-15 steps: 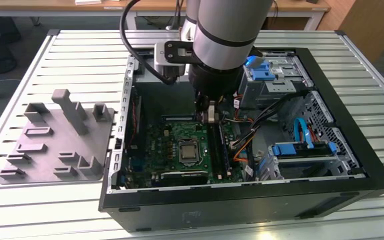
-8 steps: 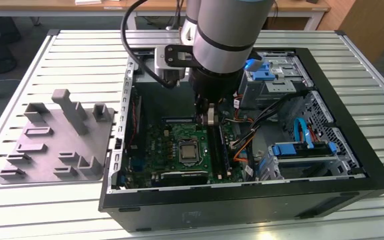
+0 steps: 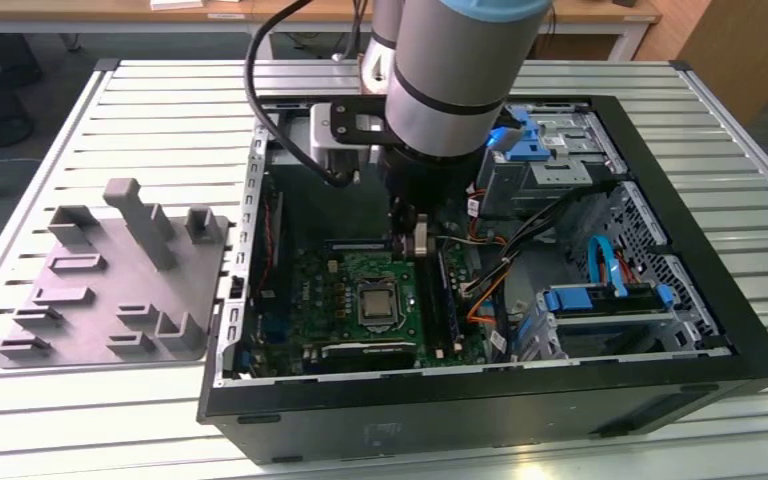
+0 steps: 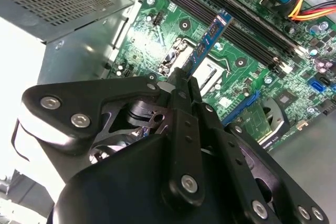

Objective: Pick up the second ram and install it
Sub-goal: 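Pick up the second ram and move it above second insertion slot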

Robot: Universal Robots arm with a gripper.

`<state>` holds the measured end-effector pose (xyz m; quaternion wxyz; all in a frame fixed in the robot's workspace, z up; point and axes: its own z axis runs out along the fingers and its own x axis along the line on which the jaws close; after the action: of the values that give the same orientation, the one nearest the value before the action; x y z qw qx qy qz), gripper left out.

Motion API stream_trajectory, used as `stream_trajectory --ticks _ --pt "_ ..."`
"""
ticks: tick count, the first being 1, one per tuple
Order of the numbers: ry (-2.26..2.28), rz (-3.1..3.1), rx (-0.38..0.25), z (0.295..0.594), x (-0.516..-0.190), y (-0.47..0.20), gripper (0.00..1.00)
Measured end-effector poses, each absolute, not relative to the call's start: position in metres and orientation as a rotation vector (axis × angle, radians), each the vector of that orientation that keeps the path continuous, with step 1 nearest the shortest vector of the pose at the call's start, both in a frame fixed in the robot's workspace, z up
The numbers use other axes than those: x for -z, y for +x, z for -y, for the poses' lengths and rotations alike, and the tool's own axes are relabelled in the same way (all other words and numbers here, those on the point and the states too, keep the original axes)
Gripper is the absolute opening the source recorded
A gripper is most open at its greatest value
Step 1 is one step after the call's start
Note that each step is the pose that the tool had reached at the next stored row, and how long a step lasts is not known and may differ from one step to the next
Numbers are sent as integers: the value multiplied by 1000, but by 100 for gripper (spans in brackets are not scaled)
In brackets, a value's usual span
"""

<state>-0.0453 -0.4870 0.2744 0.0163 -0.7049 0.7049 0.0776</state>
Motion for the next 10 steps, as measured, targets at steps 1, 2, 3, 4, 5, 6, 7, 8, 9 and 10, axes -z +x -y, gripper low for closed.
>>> stream_trajectory --ticks 1,2,3,4,5,6,7,8,9,10 --pt "-2192 -2192 -241 487 -273 -45 14" --pt "-2192 -2192 -241 487 -272 -45 14" --pt "-2192 -2192 -241 487 -271 -45 14" --pt "-2192 -2192 -241 487 -271 -45 14" --pt "-2192 -2192 -241 487 -271 -45 14" --pt "-2192 -2192 -241 487 -271 -45 14" --pt "-2192 -2192 -241 487 -271 -45 14" --pt "-2192 -2192 -241 487 -270 -45 14" --pt "-2192 -2192 -241 487 -270 -45 14" --pt "-2192 -2192 -241 487 -270 -45 14"
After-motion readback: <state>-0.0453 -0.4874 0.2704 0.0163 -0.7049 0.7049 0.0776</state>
